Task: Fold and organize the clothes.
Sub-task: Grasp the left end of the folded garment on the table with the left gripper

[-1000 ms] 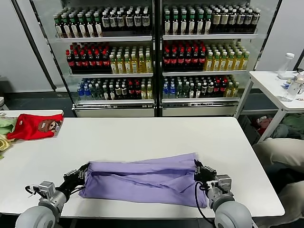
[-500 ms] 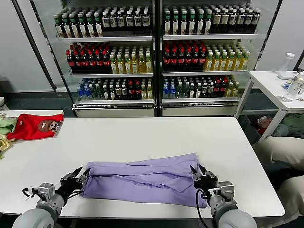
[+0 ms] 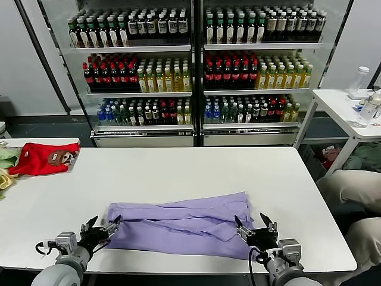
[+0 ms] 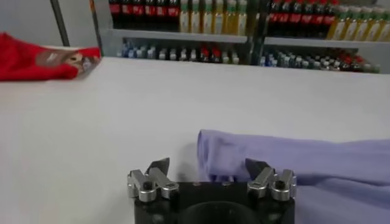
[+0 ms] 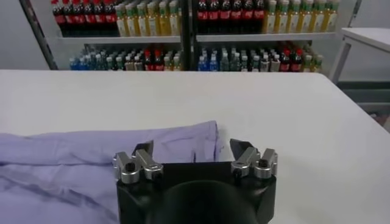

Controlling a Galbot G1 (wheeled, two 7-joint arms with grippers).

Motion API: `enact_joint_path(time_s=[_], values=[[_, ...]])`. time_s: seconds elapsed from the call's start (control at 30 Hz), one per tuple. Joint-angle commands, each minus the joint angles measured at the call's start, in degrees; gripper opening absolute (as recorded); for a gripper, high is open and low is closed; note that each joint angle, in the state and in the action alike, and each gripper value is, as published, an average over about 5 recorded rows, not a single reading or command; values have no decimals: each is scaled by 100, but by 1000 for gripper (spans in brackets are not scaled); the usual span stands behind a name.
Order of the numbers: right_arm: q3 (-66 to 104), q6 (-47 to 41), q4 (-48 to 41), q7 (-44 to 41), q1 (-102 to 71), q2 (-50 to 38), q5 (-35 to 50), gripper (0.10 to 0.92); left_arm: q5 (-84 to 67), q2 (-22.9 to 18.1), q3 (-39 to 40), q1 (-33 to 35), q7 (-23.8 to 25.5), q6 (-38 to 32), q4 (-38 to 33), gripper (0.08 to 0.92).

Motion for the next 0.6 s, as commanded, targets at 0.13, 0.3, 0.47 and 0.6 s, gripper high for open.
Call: enact_joint_path(time_s=[0.13, 0.3, 0.47, 0.6], values=[[-19, 4, 53, -58, -114, -55, -293, 823, -214, -378, 156, -126, -491, 74, 122, 757], [-106, 28, -41, -81, -4, -80, -295, 823, -202, -486, 167, -63, -434, 68, 75, 620], [-159, 39, -92, -93, 58, -91, -296, 823, -77, -588, 219, -69, -412, 97, 22, 472], [-168, 45, -103, -100, 69, -117, -296, 823, 130, -636, 237, -119, -417, 143, 76, 360]])
